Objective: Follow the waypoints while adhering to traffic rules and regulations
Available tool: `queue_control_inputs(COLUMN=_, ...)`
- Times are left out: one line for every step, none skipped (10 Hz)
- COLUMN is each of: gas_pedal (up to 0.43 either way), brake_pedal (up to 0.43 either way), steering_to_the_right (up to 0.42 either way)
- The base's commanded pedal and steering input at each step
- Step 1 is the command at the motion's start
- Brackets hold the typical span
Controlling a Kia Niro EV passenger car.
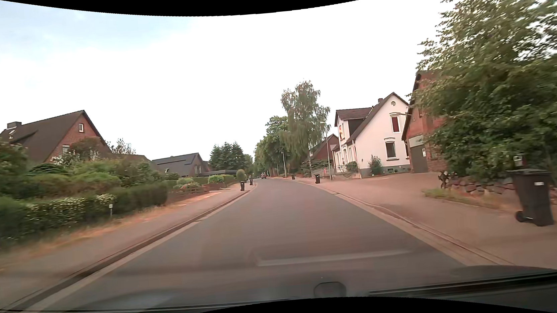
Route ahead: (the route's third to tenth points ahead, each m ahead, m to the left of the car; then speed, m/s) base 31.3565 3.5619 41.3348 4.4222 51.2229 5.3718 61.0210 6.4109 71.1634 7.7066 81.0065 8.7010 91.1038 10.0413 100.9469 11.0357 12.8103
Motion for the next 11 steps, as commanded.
queue_control_inputs(gas_pedal=0.150, brake_pedal=0.000, steering_to_the_right=-0.008)
queue_control_inputs(gas_pedal=0.150, brake_pedal=0.000, steering_to_the_right=-0.008)
queue_control_inputs(gas_pedal=0.150, brake_pedal=0.000, steering_to_the_right=-0.008)
queue_control_inputs(gas_pedal=0.150, brake_pedal=0.000, steering_to_the_right=-0.008)
queue_control_inputs(gas_pedal=0.150, brake_pedal=0.000, steering_to_the_right=-0.009)
queue_control_inputs(gas_pedal=0.150, brake_pedal=0.000, steering_to_the_right=-0.011)
queue_control_inputs(gas_pedal=0.150, brake_pedal=0.000, steering_to_the_right=-0.011)
queue_control_inputs(gas_pedal=0.150, brake_pedal=0.000, steering_to_the_right=-0.012)
queue_control_inputs(gas_pedal=0.150, brake_pedal=0.000, steering_to_the_right=-0.013)
queue_control_inputs(gas_pedal=0.150, brake_pedal=0.000, steering_to_the_right=-0.013)
queue_control_inputs(gas_pedal=0.150, brake_pedal=0.000, steering_to_the_right=-0.013)
